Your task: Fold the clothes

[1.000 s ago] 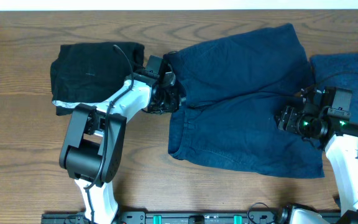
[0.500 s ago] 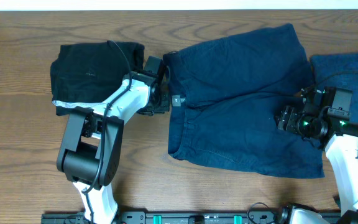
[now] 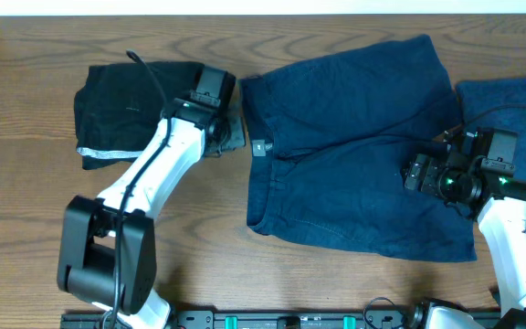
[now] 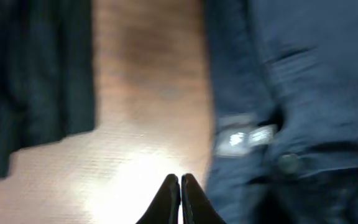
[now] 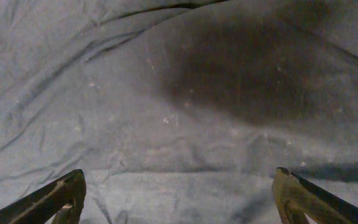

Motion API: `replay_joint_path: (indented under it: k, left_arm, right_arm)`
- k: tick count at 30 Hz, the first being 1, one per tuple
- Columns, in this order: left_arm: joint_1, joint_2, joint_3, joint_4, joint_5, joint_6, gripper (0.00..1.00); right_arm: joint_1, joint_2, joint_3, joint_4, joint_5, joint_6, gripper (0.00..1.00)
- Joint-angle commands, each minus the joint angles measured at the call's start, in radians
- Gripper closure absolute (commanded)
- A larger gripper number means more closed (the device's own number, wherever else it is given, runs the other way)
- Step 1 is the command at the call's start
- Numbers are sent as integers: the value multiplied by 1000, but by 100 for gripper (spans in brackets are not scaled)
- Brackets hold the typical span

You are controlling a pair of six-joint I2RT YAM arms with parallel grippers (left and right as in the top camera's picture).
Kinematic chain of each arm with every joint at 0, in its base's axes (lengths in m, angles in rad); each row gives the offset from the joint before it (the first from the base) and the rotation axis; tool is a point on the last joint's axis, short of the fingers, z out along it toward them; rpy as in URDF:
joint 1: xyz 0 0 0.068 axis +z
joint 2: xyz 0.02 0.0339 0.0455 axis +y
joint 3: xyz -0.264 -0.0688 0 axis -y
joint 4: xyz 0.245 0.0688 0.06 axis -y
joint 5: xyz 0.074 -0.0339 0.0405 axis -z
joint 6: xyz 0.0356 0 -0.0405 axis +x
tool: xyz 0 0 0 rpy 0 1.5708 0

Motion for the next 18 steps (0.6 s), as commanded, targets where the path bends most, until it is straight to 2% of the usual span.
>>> replay_joint_path:
  k: [1, 10, 18]
  left_arm:
    - [-14, 50, -14, 36, 79, -17, 94]
    - [-93, 172, -15, 117, 138, -13, 94]
    - [-115, 208, -17, 112, 138, -13, 94]
  right_arm:
    - [8, 0, -6, -5, 8, 5, 2]
    - [8, 0, -6, -18, 8, 5, 1]
    - [8, 0, -6, -18, 9, 4, 1]
